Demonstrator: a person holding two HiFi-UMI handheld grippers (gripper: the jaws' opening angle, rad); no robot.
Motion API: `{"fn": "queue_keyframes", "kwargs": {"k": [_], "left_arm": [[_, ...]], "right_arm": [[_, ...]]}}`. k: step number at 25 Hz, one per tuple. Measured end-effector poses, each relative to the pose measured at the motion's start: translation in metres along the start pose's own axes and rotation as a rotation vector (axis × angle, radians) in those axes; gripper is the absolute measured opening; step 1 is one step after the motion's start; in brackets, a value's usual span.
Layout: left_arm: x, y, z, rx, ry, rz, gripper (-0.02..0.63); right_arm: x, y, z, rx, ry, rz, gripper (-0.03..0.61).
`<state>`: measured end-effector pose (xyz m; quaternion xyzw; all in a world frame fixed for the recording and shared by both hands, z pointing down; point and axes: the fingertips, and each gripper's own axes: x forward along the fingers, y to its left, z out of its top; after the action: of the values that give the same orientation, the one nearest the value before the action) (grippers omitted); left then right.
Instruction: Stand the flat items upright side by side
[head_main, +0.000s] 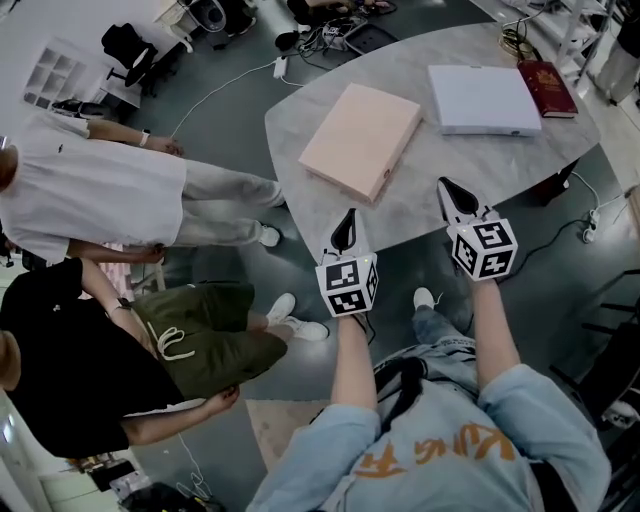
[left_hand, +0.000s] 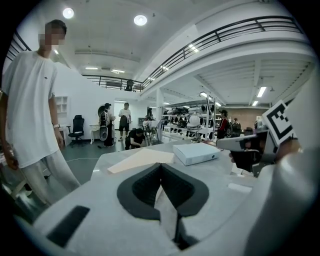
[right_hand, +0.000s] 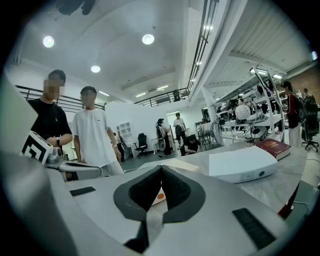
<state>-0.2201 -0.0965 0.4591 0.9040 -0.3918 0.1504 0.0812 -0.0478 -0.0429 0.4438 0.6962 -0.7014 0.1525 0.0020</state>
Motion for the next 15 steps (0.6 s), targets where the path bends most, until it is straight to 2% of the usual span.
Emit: {"fn": "queue_keyframes", "kwargs": {"k": [6,15], "left_arm": [[0.026,0.008,0.003,-0.003,0.018,0.010,0.012],[0.047,0.035,0.006,-0.014,0.046,0.010,0.012]], "right_arm": [[0.026,-0.015,0.000,0.011,0.021,0.010,0.001],[0.055,-0.013,-0.003,0.017,0.051,0.017,0.000]]}}
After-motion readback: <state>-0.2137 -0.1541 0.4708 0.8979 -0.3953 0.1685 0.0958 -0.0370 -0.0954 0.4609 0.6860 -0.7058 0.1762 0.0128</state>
